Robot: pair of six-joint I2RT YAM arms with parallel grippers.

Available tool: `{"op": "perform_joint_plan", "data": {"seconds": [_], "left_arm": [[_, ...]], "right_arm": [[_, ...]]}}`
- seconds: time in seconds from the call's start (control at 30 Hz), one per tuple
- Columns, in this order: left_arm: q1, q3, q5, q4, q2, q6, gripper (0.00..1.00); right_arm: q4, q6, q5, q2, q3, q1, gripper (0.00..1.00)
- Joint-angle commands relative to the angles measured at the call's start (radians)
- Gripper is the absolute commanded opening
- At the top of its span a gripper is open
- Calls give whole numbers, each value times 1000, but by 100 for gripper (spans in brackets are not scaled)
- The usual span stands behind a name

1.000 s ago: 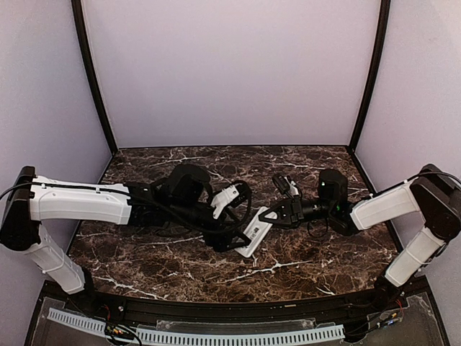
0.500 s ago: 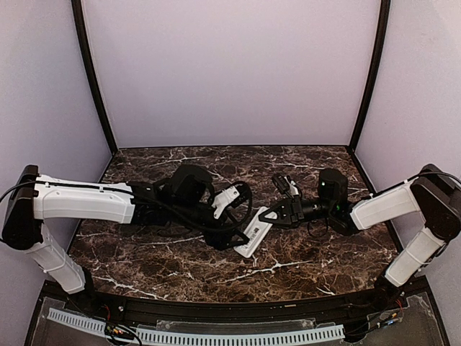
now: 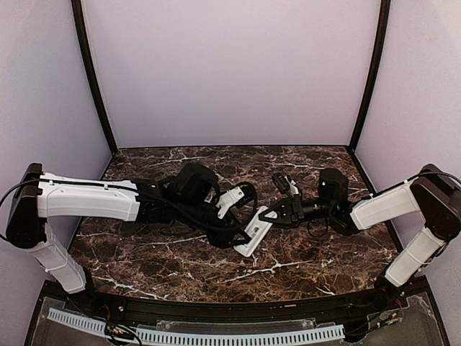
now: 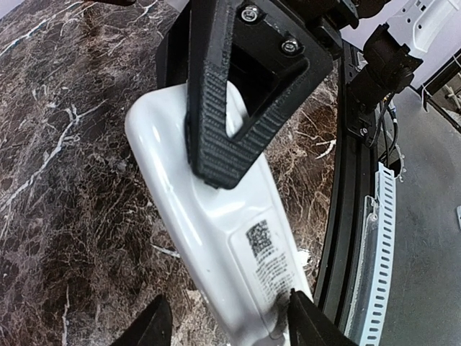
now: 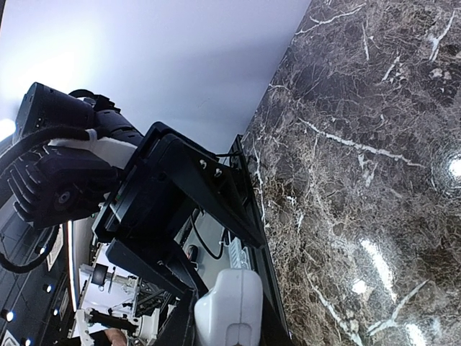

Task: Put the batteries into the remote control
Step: Press the battery cover on the remote control without the battery cover.

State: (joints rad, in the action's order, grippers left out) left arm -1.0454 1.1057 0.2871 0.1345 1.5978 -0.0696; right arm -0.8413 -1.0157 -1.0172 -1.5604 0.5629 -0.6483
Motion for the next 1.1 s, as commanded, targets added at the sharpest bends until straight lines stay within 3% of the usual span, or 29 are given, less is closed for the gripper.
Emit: {"op": "perform_joint_plan", "data": {"seconds": [0.0, 0.23, 0.4, 0.83, 1.07], "left_arm": [[4, 20, -57, 88, 33, 30, 53], [4, 26, -93, 121, 49, 62, 45], [3, 30, -45, 125, 58, 58, 42], [4, 51, -1, 181, 89, 32, 50], [7, 78, -30, 196, 106, 19, 38]], "right_arm": [[-115, -52, -30, 20, 20, -15, 0], [-184, -89, -47, 22, 16, -16, 0], [-213, -76, -56, 34, 6, -15, 0], [-93, 95, -68, 137, 27, -18, 0], [-51, 128, -75, 164, 41, -25, 0]]}}
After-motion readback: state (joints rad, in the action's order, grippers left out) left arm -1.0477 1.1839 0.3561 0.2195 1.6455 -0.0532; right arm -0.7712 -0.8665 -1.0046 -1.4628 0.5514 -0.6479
